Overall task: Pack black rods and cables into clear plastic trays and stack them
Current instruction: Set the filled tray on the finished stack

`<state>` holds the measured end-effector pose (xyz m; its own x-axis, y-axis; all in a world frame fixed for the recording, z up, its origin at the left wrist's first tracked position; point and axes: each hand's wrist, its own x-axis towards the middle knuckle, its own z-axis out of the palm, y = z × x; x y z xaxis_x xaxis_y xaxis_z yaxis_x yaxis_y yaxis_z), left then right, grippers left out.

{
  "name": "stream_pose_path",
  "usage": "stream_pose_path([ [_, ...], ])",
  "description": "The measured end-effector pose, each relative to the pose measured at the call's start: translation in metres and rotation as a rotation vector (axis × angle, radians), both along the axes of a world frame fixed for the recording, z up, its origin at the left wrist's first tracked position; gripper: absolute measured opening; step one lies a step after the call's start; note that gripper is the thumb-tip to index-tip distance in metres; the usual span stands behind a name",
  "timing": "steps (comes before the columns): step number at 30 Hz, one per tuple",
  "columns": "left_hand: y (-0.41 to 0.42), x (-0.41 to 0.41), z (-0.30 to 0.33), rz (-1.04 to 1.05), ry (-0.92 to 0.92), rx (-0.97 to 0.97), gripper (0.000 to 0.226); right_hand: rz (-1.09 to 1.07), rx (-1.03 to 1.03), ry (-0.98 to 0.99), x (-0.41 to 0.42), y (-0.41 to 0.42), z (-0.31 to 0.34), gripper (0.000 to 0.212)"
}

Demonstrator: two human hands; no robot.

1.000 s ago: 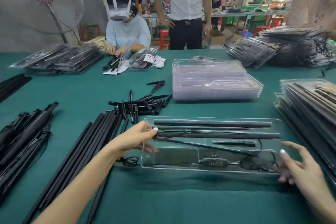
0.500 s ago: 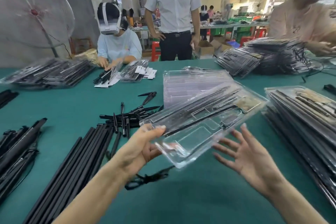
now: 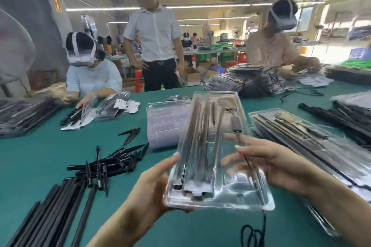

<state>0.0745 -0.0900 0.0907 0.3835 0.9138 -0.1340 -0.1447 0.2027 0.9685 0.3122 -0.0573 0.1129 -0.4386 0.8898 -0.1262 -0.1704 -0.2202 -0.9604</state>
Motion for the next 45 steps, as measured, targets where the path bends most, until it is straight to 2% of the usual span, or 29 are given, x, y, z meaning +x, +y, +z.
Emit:
stream_pose_path([
  [2,0.009,0.021,0.003,-0.063,0.133,0.216,0.027,-0.004,0.040,-0.055,0.025,-0.003,0.019,0.049],
  [3,0.014,0.035,0.007,-0.113,0.133,0.265,0.022,-0.028,0.055,-0.077,0.039,-0.004,0.029,0.055],
  [4,0.020,0.052,0.013,-0.106,0.112,0.263,0.020,-0.064,0.061,-0.094,0.055,-0.005,0.038,0.061],
  [5,0.026,0.070,0.022,-0.061,0.075,0.214,0.028,-0.104,0.060,-0.118,0.071,-0.006,0.047,0.064],
  [8,0.032,0.125,0.031,-0.033,0.034,0.239,0.040,-0.272,0.076,-0.279,0.117,0.001,0.072,0.048],
  [10,0.042,0.171,0.035,-0.084,0.060,0.226,0.037,-0.399,0.104,-0.516,0.147,0.016,0.083,0.037],
  [12,0.055,0.214,0.032,-0.099,0.124,0.199,0.037,-0.448,0.157,-0.884,0.175,0.035,0.087,0.030],
  [16,0.072,0.259,0.009,-0.080,0.329,0.238,0.062,-0.439,0.221,-1.388,0.220,0.060,0.069,0.029],
  [19,0.076,0.271,-0.022,-0.108,0.533,0.310,0.064,-0.450,0.284,-1.454,0.240,0.062,0.037,0.026],
  [23,0.074,0.283,-0.049,-0.189,0.598,0.300,0.082,-0.399,0.303,-1.753,0.250,0.069,-0.021,0.035],
  [27,0.083,0.286,-0.052,-0.130,0.526,0.270,0.080,-0.476,0.336,-1.704,0.253,0.075,-0.035,0.032],
  [29,0.087,0.282,-0.053,-0.105,0.477,0.248,0.078,-0.499,0.333,-1.703,0.255,0.078,-0.029,0.040],
  [32,0.092,0.274,-0.056,-0.049,0.416,0.247,0.068,-0.546,0.353,-1.750,0.242,0.084,-0.014,0.050],
  [35,0.099,0.253,-0.059,0.032,0.449,0.289,0.056,-0.570,0.456,-1.831,0.203,0.093,-0.001,0.052],
  [38,0.116,0.208,-0.063,0.119,0.606,0.384,0.053,-0.462,0.680,-1.822,0.141,0.109,-0.004,0.046],
  [41,0.145,0.150,-0.074,0.247,0.752,0.393,0.052,-0.224,0.862,-1.707,0.068,0.140,-0.023,0.042],
  [45,0.183,0.076,-0.097,0.323,1.260,0.533,0.058,0.020,0.995,-1.550,-0.027,0.193,-0.052,0.039],
])
